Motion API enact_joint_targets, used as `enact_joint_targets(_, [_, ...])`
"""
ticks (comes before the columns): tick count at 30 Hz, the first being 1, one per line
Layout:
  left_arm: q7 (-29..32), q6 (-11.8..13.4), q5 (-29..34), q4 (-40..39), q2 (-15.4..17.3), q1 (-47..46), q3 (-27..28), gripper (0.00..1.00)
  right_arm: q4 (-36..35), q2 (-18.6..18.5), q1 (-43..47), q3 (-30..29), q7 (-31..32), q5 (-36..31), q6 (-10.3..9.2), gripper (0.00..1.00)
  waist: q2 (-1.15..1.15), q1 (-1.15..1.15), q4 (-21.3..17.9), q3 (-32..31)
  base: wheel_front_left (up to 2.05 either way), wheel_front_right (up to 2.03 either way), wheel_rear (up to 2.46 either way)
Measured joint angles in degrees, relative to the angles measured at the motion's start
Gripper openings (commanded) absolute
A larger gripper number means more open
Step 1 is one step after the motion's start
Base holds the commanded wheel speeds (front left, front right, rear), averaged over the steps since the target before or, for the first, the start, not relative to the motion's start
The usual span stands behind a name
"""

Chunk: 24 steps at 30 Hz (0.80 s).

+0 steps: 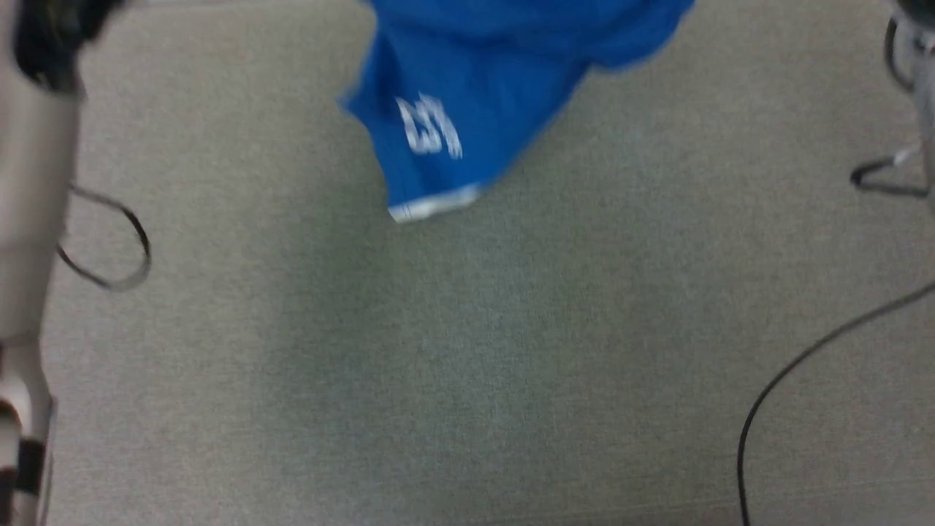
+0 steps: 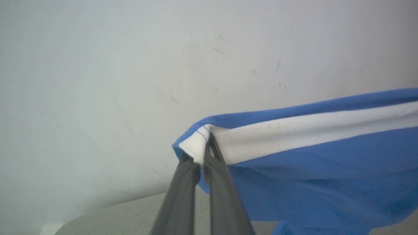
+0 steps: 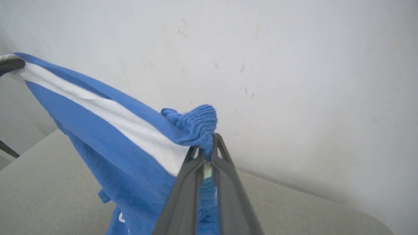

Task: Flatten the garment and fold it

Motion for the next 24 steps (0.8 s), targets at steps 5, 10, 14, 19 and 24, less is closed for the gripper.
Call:
enact_joint_targets(5, [-7.06,0.0,3.67,9.07,-1.6,-12.4,0.24,0.0,6.91,2.05,-11.26,-0.15,-9.34,-1.21,0.01,0.0,0.0,0.0,-0.79,5.5,0.0,0.0,0.0])
enact_joint_targets(10, [-14.86,0.86,6.15,15.43,-3.19,-18.78,0.55,0.0,13.08,3.67,-18.22,0.07,-18.06,-2.67,0.01,0.0,0.0,0.0,-1.79,10.74,0.0,0.0,0.0])
enact_joint_targets(14, [-20.11,2.12,6.81,20.42,-4.55,-19.45,0.56,0.0,18.38,5.46,-20.33,1.24,-23.98,-4.17,0.01,0.0,0.0,0.0,-2.61,14.14,0.0,0.0,0.0])
enact_joint_targets(19, [-25.02,3.82,6.94,25.83,-6.12,-18.25,0.79,0.0,24.57,7.5,-20.25,4.88,-27.35,-4.43,0.0,0.0,0.0,0.0,-3.56,16.97,0.0,0.0,0.0])
enact_joint_targets(24, [-29.38,4.63,4.95,30.25,-8.6,-11.65,1.72,0.0,28.17,8.36,-15.77,9.66,-29.81,-3.34,0.0,0.0,0.0,-0.01,-3.89,17.18,0.0,0.0,0.0])
